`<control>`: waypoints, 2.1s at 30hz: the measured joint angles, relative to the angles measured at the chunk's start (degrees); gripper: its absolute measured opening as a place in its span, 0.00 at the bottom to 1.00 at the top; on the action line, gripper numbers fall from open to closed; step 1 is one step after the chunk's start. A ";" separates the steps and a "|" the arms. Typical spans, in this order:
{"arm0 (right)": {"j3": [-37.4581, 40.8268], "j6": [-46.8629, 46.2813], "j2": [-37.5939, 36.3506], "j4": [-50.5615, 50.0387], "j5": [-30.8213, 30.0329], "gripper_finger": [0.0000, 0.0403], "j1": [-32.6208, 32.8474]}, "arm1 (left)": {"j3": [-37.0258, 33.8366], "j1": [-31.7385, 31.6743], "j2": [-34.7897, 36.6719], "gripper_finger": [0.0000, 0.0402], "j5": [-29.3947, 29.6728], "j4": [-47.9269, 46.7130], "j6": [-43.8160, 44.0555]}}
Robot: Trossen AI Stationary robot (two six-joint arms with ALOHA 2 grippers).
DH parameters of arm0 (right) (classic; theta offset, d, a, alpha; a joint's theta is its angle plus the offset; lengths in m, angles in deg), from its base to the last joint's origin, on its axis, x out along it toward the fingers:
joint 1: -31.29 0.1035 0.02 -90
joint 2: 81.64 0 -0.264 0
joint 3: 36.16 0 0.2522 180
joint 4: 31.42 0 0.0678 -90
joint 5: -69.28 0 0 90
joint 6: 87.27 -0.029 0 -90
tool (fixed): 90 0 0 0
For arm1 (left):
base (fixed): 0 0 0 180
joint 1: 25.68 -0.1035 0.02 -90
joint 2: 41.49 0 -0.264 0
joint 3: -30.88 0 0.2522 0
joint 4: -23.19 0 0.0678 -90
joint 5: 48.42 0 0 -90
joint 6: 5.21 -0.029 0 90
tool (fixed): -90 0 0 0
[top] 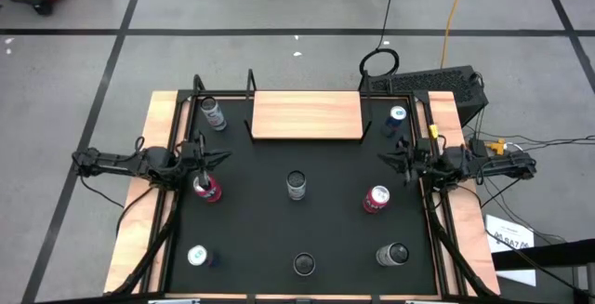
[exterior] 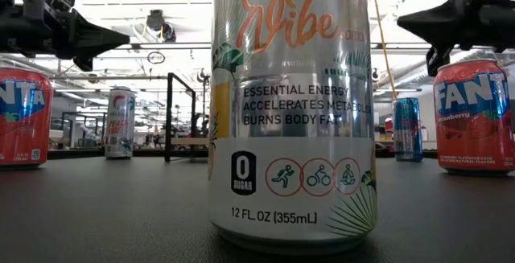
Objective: Place canned beverage on shelf
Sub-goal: Put the right red soda can on the shelf
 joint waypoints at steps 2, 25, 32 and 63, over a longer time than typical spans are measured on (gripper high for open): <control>-0.29 -7.47 -0.02 0.50 -1.95 0.00 -0.03 | 0.00 0.02 0.00 0.00 2.46 0.00 -0.05; -27.41 -17.78 23.23 -23.78 -5.84 0.66 0.00 | 3.93 -0.02 -5.89 0.00 5.58 -3.49 33.98; -49.10 -30.99 38.83 -67.72 0.62 0.73 0.02 | 8.01 -0.02 -14.23 0.00 5.59 3.80 38.66; -58.49 -28.87 58.82 -78.15 9.32 0.72 20.38 | 26.11 -2.86 -45.20 0.64 7.17 9.62 25.17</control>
